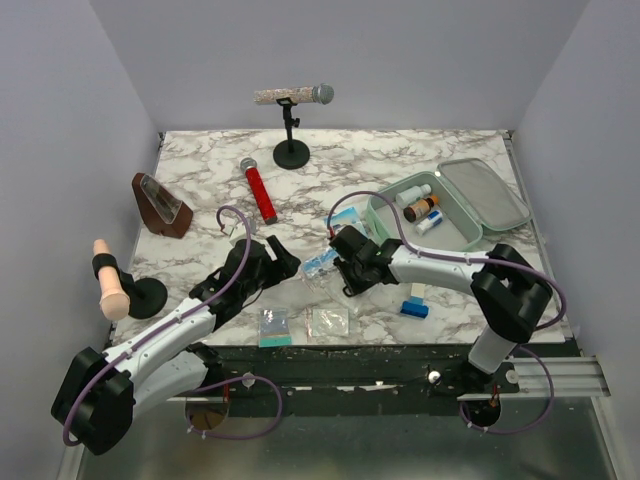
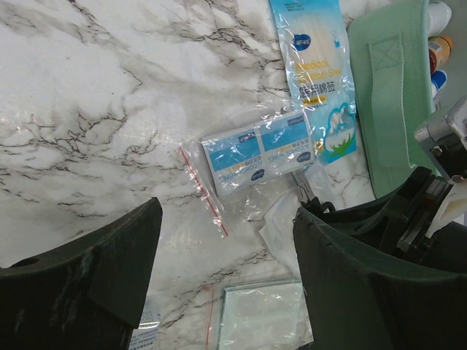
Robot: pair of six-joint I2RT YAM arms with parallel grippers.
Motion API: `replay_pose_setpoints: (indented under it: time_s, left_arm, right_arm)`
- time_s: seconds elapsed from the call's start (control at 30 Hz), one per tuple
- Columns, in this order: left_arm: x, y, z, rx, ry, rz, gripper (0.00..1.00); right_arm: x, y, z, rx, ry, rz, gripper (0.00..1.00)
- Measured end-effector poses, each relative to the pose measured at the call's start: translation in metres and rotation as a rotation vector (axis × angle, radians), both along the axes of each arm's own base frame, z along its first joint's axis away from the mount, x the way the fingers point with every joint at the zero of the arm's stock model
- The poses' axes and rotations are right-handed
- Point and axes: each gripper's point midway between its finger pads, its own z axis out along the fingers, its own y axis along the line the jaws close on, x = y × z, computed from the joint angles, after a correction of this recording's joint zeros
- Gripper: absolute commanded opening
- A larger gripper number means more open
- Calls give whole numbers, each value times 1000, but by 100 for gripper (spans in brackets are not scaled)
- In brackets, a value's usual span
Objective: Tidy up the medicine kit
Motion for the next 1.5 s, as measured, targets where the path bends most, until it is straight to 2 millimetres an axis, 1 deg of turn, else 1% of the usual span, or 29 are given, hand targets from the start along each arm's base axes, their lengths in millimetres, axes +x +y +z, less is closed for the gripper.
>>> replay_pose_setpoints:
  time_s: [0.07, 0.2, 0.57, 0.9, 1.0, 1.17, 1.23, 1.33, 1.4, 1.5]
  left_arm:
    - [0, 0, 0, 0, 0, 0, 83]
    - [0, 0, 0, -1, -1, 0, 83]
    - [1, -1, 2, -6, -7, 0, 83]
    - [2, -2, 2, -9, -9, -2, 83]
    - [2, -3, 1, -10, -8, -5, 83]
    - [3, -5, 3, -22, -10, -9, 84]
    - [3, -8, 4, -33, -10, -19, 86]
    - [5, -18, 7, -64, -17, -55, 88]
    - [6, -31, 14, -109, -32, -100, 89]
    - [10, -64, 34, -250, -68, -207, 90]
  right_arm:
    - [0, -2, 2, -1, -3, -5, 24]
    - [-4, -12, 11, -24, -7, -13, 22]
    - [-8, -30, 56, -16, -68, -35, 22]
    - [-12, -37, 86, 29, -106, -52, 22]
    - [-3, -41, 99, 39, -135, -80, 22]
    - [24, -56, 121, 67, -188, -164, 21]
    - [31, -62, 128, 78, -204, -188, 21]
    - [31, -62, 137, 104, -217, -188, 21]
    - [27, -60, 144, 135, -217, -180, 21]
    - [21, -55, 156, 195, -217, -163, 21]
